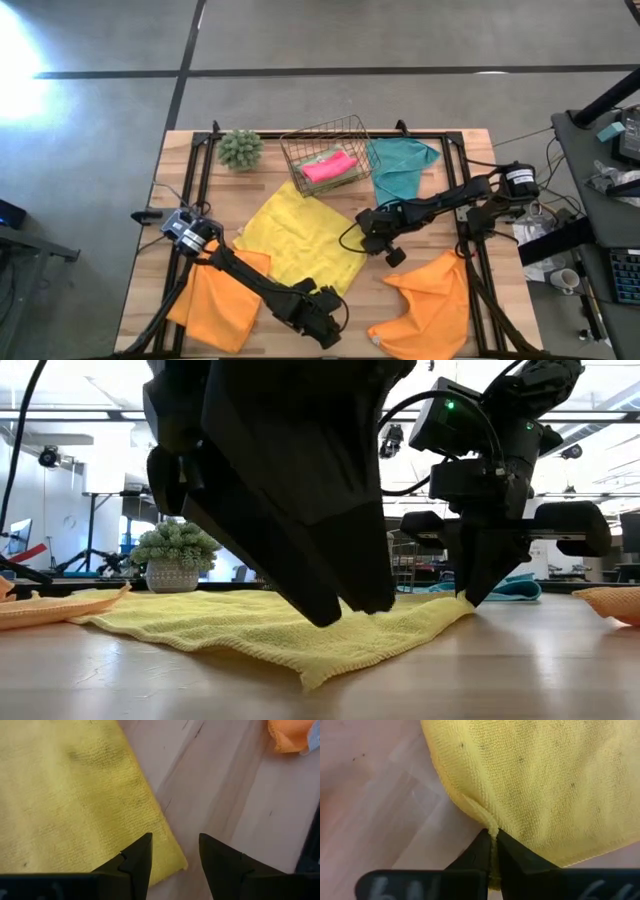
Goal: Fold microfiber towels
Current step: Fold the yellow towel
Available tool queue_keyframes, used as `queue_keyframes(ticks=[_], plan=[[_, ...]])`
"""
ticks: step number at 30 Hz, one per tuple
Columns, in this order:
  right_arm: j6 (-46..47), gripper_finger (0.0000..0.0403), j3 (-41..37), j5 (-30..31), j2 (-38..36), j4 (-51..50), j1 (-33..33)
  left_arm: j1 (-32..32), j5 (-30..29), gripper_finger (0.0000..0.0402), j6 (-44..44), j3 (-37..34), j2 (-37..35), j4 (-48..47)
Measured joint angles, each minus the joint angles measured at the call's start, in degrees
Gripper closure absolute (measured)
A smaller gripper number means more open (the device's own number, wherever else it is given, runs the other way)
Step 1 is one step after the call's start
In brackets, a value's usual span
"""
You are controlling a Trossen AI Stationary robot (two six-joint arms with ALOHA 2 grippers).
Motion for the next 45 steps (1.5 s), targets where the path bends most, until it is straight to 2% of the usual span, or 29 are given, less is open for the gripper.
queue_keyframes(ticks=[9,18,22,31,38,45], plan=[[1.5,0.0374,0.0,-0.8,0.0,0.2,0.0,0.2,0.6,0.0256,-1.1,0.1,0.6,-6.3],[2.6,0.0369,0.1,-2.2,0.0,0.1,-0.1,0.7,0.6,0.0258,-4.0,-3.7,0.2,-6.9],[2.9,0.0369,0.1,-2.3,0.0,0.1,-0.1,1.0,0.6,0.0284,-4.3,-5.9,0.3,-7.0],[6.2,0.0374,0.1,-2.7,0.0,0.0,-0.1,1.2,-0.4,0.0395,-4.4,-7.3,0.4,-6.3],[8.6,0.0394,0.0,-2.7,-1.1,-1.0,0.1,1.3,-0.1,0.0400,-4.2,-5.2,0.0,-6.2],[11.7,0.0394,-0.1,-3.3,-7.6,-10.7,1.8,1.3,2.6,0.0401,-2.7,0.6,-0.7,-5.9]])
